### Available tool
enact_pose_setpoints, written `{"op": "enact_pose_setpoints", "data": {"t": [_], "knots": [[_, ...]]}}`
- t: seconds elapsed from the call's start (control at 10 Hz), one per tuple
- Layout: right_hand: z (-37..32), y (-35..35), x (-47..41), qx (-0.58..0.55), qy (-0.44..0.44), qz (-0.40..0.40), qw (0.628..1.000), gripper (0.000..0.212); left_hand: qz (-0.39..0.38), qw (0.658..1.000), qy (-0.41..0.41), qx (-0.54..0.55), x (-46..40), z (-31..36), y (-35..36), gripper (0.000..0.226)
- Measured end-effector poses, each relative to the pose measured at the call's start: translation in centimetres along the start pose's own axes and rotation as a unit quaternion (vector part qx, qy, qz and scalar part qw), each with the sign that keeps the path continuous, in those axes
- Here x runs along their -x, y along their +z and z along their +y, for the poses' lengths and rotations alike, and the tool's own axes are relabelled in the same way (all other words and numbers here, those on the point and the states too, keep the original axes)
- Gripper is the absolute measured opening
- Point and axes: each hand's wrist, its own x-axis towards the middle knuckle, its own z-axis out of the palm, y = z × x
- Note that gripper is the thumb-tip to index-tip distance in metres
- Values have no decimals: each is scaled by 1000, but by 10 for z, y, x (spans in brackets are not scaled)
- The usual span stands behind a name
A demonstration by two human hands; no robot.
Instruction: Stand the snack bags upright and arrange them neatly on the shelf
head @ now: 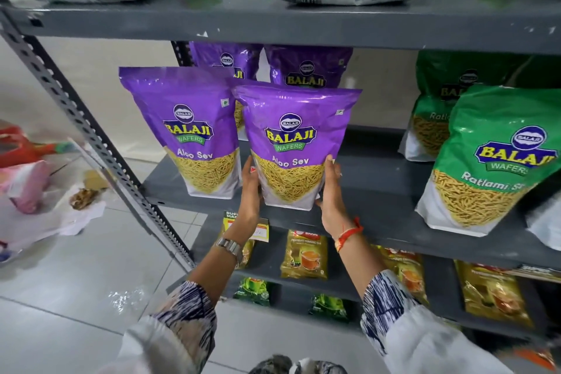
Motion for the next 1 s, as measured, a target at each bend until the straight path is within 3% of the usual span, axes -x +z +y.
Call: {"op": "enact_pose_setpoints", "data": {"t": [0.1,0.2,0.3,0.4,0.5,0.6,0.7,0.8,1.0], "knots": [[5,4,8,-6,-37,105,994,27,74,997,22,-23,6,-8,-15,37],[19,8,31,28,-99,208,973,32,216,968,114,-53,14,-12,-42,24],[37,29,64,55,-180,145,971,16,299,944,135,-46,6,-6,-71,29],[52,59,72,90,-150,-9,985,20,271,956,101,-51,-9,-1,-97,40],[52,90,58,158,-58,-132,977,45,226,972,58,-33,-23,5,-114,47],[49,116,38,212,-16,-172,962,61,206,978,34,9,-27,9,-120,52],[46,131,27,190,3,-212,958,58,191,981,26,13,-25,8,-121,54],[46,135,23,159,-2,-226,961,47,179,984,22,3,-23,14,-118,52],[48,121,29,174,-2,-218,960,67,190,981,24,-19,-21,20,-116,47]]}}
